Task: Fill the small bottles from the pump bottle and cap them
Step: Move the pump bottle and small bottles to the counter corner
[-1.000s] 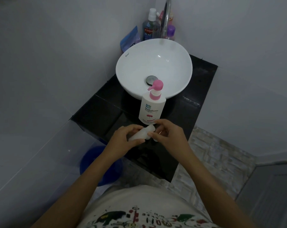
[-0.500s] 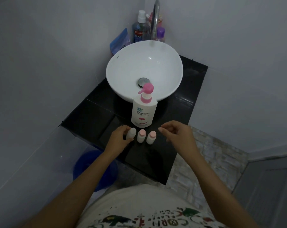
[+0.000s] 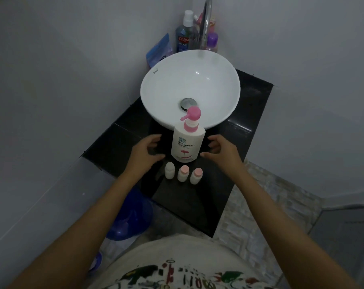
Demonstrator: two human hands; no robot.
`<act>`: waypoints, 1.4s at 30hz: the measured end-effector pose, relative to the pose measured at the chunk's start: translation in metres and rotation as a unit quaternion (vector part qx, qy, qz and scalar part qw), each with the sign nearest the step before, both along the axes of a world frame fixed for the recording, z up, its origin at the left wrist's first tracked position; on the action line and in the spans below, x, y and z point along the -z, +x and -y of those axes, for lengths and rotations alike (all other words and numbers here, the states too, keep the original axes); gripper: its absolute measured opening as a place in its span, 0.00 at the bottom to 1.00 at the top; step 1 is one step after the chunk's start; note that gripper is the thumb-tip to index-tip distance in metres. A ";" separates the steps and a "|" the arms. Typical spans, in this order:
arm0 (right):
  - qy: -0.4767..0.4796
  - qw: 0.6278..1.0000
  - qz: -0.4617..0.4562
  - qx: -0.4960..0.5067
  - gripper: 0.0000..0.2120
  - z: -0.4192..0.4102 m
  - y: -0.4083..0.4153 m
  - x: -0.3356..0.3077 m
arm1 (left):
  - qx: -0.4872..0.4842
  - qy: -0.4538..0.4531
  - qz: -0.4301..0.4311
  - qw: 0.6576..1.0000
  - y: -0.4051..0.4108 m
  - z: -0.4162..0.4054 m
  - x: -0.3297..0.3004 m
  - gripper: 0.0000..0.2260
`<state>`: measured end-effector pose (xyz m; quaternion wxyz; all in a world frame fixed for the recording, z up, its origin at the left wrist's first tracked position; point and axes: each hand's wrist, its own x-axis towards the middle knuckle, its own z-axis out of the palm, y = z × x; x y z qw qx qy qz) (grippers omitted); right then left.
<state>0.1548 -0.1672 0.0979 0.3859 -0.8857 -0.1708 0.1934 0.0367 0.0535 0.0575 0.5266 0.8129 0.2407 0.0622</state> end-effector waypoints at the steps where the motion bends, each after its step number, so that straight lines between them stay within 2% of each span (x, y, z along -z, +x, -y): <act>1: 0.005 1.000 -0.008 -0.018 0.27 -0.003 0.003 0.002 | 0.017 -0.002 0.008 1.000 0.009 -0.001 -0.007 0.30; 4: 0.014 0.998 -0.012 -0.064 0.24 -0.014 0.008 0.007 | 0.073 -0.005 0.027 0.997 0.031 0.001 -0.021 0.27; 7: 0.030 0.998 -0.009 -0.063 0.23 -0.022 0.007 0.010 | 0.102 -0.025 0.032 0.994 0.042 0.007 -0.021 0.23; 11: 0.043 0.998 0.012 -0.053 0.20 -0.024 0.005 0.015 | 0.081 -0.030 0.046 0.995 0.042 0.012 -0.016 0.21; 15: 0.046 0.995 0.023 -0.090 0.17 -0.029 0.004 0.012 | 0.054 -0.004 0.046 0.998 0.029 0.010 -0.019 0.18; 22: 0.056 0.968 0.042 -0.240 0.13 -0.098 0.013 -0.023 | -0.071 0.049 0.084 0.993 -0.021 -0.033 -0.049 0.16; 29: 0.078 0.923 -0.040 -0.375 0.19 -0.219 0.024 -0.030 | -0.276 0.078 0.066 0.956 -0.044 -0.086 -0.053 0.16; 36: 0.097 0.899 -0.109 -0.413 0.23 -0.293 0.024 -0.001 | -0.382 0.081 0.027 0.920 -0.045 -0.123 -0.030 0.18; 42: 0.087 0.897 -0.109 -0.420 0.22 -0.319 0.023 0.016 | -0.422 0.061 0.023 0.904 -0.043 -0.134 -0.018 0.19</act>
